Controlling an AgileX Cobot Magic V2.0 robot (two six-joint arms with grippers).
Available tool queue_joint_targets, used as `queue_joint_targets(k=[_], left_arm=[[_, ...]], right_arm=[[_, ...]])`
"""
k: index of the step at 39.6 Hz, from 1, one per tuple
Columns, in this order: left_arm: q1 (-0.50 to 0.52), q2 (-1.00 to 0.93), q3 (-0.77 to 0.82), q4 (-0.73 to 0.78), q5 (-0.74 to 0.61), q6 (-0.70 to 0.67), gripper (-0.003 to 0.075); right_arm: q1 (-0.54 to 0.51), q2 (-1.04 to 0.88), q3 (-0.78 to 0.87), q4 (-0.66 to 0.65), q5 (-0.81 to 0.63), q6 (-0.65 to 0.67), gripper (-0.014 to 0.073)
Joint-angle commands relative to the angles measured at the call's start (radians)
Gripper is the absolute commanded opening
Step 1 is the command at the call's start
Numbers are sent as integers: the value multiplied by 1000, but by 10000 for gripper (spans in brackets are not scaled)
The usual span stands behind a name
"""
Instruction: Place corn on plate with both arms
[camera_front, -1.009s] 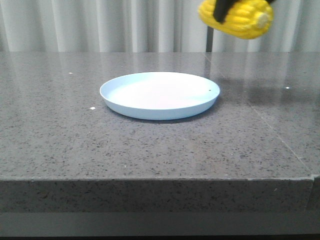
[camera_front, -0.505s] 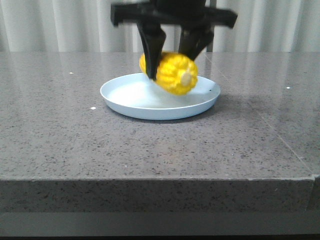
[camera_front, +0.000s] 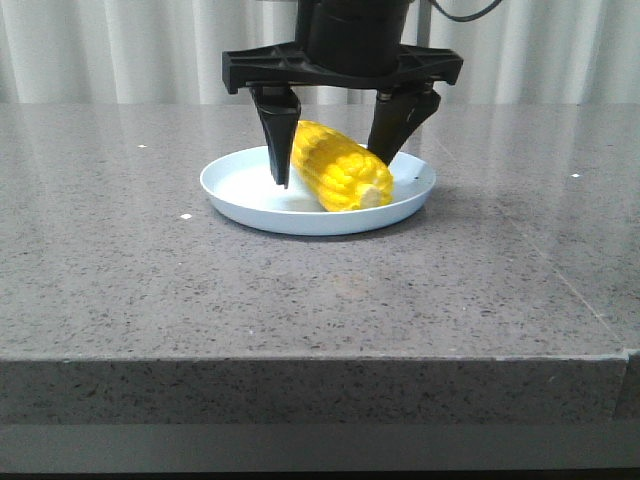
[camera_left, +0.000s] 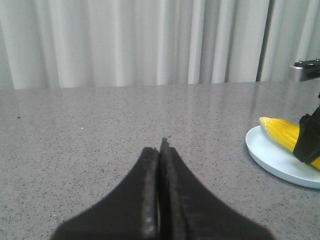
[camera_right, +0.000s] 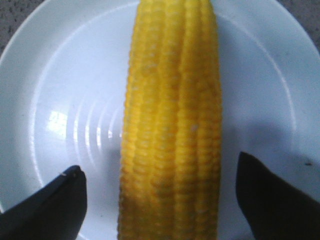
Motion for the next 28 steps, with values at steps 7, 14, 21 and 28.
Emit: queue_joint_targets(k=[7,14,21,28], left_arm=[[2,-13,-21,-1,-77,-10,-20],[2,-13,-21,-1,-77,-10,-20],[2,-13,-21,-1,-77,-10,-20],[2,-13,-21,-1,-77,-10,-20]], right_arm=[[-2,-185,-37,-23,-30,3,643],[-3,-261,-37,-23,-28,3,551],[-3,-305,-37,-31,-55,3,261],[-3,-328,-37,-55,-105,2,33]])
